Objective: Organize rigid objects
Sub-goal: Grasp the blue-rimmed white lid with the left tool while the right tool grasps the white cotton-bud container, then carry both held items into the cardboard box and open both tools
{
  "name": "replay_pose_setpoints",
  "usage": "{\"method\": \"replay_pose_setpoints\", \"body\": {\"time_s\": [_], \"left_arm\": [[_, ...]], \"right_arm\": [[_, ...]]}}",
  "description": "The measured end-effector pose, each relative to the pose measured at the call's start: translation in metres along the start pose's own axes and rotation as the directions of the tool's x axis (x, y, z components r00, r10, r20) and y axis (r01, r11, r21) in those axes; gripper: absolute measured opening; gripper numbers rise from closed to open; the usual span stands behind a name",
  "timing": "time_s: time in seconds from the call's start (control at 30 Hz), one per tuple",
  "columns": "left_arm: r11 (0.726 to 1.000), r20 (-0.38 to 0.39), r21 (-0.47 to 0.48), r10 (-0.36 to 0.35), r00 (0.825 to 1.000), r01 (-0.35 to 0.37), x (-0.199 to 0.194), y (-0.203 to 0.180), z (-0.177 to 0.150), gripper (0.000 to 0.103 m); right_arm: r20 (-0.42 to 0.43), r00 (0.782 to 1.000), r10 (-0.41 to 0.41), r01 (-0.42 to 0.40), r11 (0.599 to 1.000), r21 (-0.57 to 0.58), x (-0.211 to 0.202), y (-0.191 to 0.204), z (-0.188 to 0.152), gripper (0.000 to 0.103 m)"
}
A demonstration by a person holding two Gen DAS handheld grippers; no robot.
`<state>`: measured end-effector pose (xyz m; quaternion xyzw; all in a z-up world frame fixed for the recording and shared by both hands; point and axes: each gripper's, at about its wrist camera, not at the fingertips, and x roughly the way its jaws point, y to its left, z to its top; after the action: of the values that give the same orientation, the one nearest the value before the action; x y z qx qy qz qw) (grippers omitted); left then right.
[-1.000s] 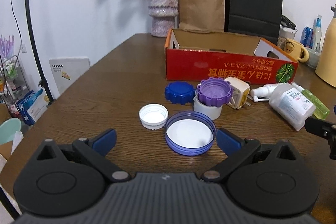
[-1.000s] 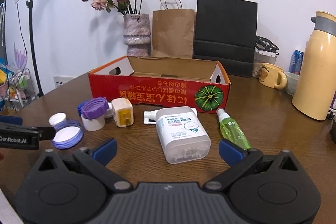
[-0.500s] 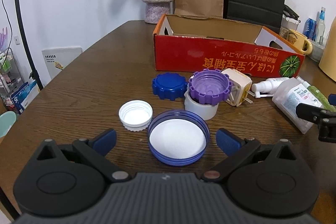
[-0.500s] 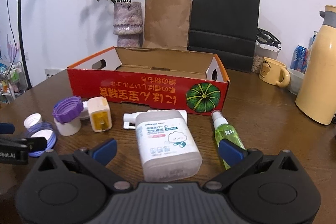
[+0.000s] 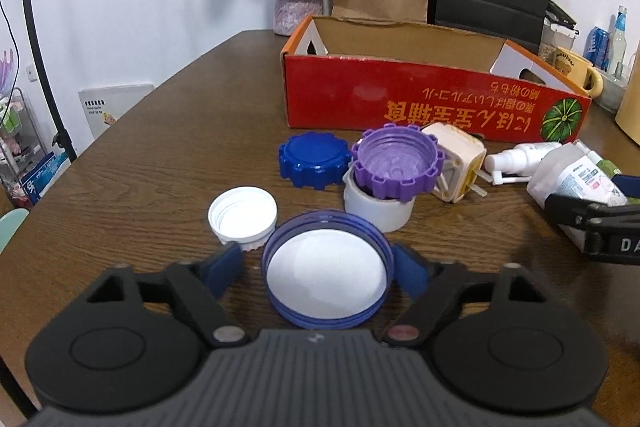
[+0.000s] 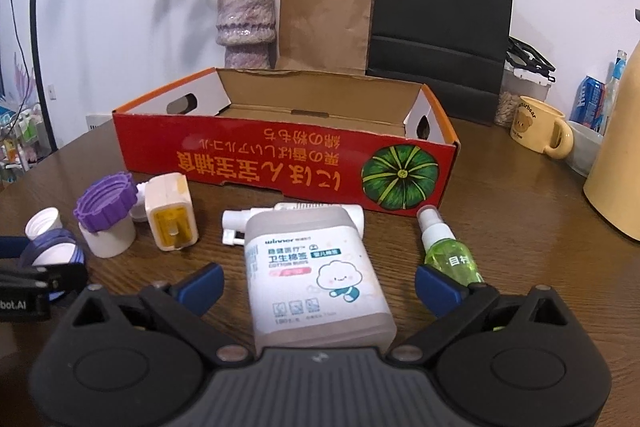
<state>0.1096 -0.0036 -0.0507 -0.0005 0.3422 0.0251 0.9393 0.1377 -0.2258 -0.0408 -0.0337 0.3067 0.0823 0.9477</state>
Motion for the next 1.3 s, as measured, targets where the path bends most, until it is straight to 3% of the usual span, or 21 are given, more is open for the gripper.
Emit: {"method": "replay_pose_setpoints", "body": {"time_s": [0.07, 0.5, 0.8, 0.87, 0.97, 1.3], "left_arm": [[1.0, 0.007, 0.0, 0.002, 1.0, -0.002, -0.001, -0.001, 0.0, 0.068], [1.0, 0.022, -0.005, -0.004, 1.0, 0.004, -0.009, 0.0, 0.002, 0.068], [1.0, 0.039, 0.0, -0.003, 0.999, 0.003, -0.017, 0.002, 0.006, 0.068], [1.0, 0.041, 0.001, -0.003, 0.999, 0.003, -0.018, 0.003, 0.008, 0.068], [1.0, 0.045, 0.002, -0.003, 0.999, 0.003, -0.02, 0.003, 0.009, 0.068], [1.0, 0.068, 0.001, -0.003, 0.998, 0.003, -0.027, 0.005, 0.016, 0.068]], "right_arm": [[-0.001, 1.0, -0.001, 0.001, 1.0, 0.002, 0.001, 0.0, -0.001, 0.101], [-0.003, 1.0, 0.008, -0.008, 1.0, -0.01, 0.005, 0.001, -0.002, 0.098], [-0.027, 0.999, 0.025, -0.025, 1.0, -0.007, 0.013, -0.001, 0.001, 0.088], [-0.029, 0.999, 0.028, -0.028, 1.0, -0.007, 0.013, -0.001, 0.001, 0.075], [-0.034, 0.998, 0.045, -0.045, 0.999, -0.013, 0.013, -0.001, 0.002, 0.066], [0.022, 0.999, 0.044, -0.044, 0.998, -0.034, 0.0, 0.002, 0.003, 0.064]]}}
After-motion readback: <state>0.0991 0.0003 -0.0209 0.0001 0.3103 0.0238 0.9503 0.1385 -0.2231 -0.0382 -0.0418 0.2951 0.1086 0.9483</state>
